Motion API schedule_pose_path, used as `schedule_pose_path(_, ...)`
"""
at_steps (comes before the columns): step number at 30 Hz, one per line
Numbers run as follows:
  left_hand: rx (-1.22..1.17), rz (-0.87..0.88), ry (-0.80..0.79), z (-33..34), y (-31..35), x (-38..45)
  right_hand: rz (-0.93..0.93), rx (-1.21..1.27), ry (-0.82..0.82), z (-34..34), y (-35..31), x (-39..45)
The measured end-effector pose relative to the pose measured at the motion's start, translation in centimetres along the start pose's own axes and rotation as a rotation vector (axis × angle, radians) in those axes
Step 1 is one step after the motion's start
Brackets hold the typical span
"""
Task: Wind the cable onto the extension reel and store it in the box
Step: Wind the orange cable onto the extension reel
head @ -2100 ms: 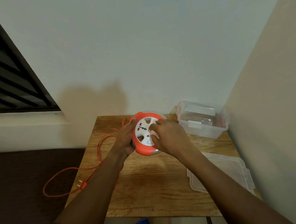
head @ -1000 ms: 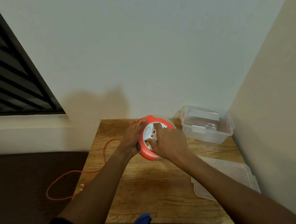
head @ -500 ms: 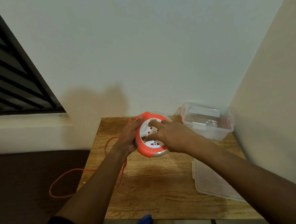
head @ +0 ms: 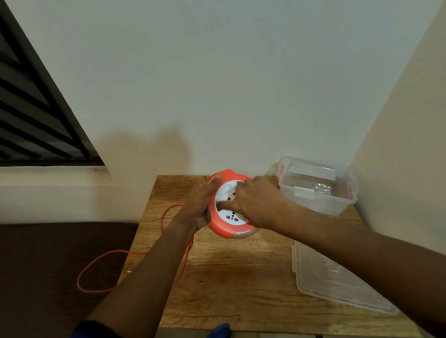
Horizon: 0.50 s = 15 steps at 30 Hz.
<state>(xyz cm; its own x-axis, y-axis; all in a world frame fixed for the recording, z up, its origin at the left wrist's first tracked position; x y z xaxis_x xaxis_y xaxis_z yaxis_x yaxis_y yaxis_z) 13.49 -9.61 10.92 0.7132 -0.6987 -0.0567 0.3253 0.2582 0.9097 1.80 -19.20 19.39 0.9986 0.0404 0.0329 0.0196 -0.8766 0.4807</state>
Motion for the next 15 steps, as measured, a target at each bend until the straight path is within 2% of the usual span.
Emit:
schedule_pose_path(5,-0.107,0.098,0.056,0.6,-0.4,0.7,0.484,0.392,0.044,0.5,0.1,0.2)
schedule_pose_path(8,-0.104,0.13,0.053,0.8,-0.5,0.7,0.631,0.509,0.023,0.9,-0.3,0.1)
schedule_pose_path(11,-0.084,0.084,0.06,0.8,-0.5,0.3,0.629,0.467,0.035,1.0,-0.6,-0.5)
schedule_pose_path(15,-0.053,0.028,0.043,0.5,-0.1,-0.3,0.346,0.327,0.073,0.6,-0.3,-0.9)
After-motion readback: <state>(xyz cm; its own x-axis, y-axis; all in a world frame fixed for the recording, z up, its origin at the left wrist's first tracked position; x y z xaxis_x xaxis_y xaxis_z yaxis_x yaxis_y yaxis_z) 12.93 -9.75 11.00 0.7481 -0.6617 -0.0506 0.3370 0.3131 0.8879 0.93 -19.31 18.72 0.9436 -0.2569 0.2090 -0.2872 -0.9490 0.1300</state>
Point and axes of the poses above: each hand's wrist, its own x-axis towards the middle knuckle, its own z-axis out of the palm, y = z × x, the point moved 3 cm from there along x, towards the middle knuckle, and after that the axes turned 13 degrees about z, right-handed, at the moved point
